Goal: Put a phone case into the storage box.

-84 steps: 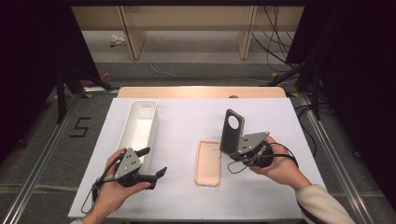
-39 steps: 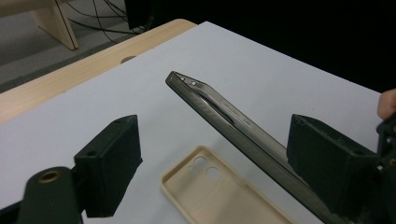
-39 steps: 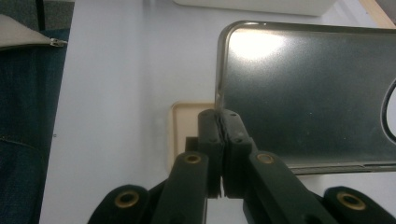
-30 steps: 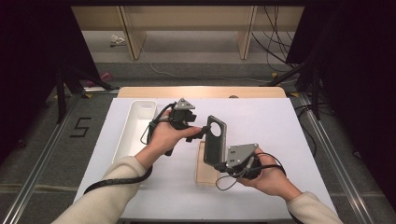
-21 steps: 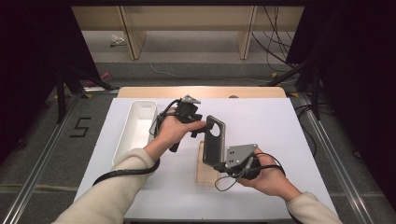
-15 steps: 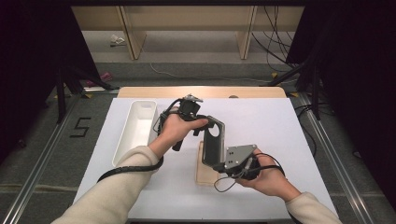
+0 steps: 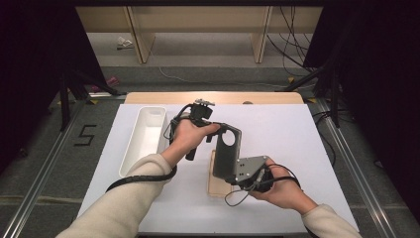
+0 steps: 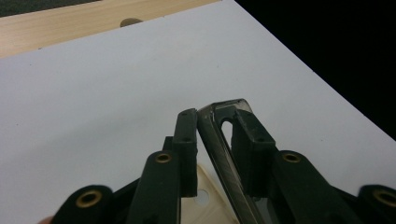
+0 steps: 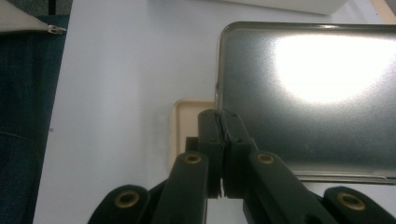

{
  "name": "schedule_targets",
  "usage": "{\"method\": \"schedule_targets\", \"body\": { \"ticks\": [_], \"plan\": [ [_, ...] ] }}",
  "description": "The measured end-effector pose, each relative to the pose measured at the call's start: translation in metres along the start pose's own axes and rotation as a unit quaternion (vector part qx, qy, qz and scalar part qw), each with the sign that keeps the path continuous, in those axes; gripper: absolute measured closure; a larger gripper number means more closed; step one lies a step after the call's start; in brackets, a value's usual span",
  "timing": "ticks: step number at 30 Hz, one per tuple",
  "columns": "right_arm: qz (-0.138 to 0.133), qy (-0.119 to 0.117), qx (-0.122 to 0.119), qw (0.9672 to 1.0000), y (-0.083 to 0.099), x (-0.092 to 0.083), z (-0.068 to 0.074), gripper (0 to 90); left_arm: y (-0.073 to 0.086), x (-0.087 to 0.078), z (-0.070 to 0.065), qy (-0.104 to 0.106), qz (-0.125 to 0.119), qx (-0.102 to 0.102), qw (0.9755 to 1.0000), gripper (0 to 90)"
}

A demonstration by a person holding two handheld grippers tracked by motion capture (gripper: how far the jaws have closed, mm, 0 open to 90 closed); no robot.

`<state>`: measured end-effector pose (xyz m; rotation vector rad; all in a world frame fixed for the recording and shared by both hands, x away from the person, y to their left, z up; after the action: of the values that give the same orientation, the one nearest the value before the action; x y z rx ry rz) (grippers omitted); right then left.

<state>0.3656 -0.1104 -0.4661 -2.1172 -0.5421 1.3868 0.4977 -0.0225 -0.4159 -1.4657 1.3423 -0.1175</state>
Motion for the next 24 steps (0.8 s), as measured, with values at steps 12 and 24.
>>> {"method": "schedule_targets", "body": {
  "ticks": [12, 24],
  "plan": [
    [0.032, 0.008, -0.007, 0.9994, 0.009, 0.011, -0.002, 88.9, -0.009, -0.005, -0.021, 0.028, -0.022, -0.005, 0.9994, 81.1],
    [0.034, 0.050, 0.012, 0.9981, 0.014, 0.014, -0.012, 73.8, -0.017, -0.014, -0.042, 0.030, -0.052, 0.067, 0.9960, 81.7]
  ]
}}
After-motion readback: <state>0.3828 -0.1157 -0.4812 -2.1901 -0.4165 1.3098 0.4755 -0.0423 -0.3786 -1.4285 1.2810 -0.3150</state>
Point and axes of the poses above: each handheld gripper's, and its own axes: x roughly forward along the jaws, y roughly out of its underside, z roughly to its left, the point moved 8 cm from there along x, roughly forward along the jaws, and after that the axes turned 8 degrees about y, right-handed, at the moved point
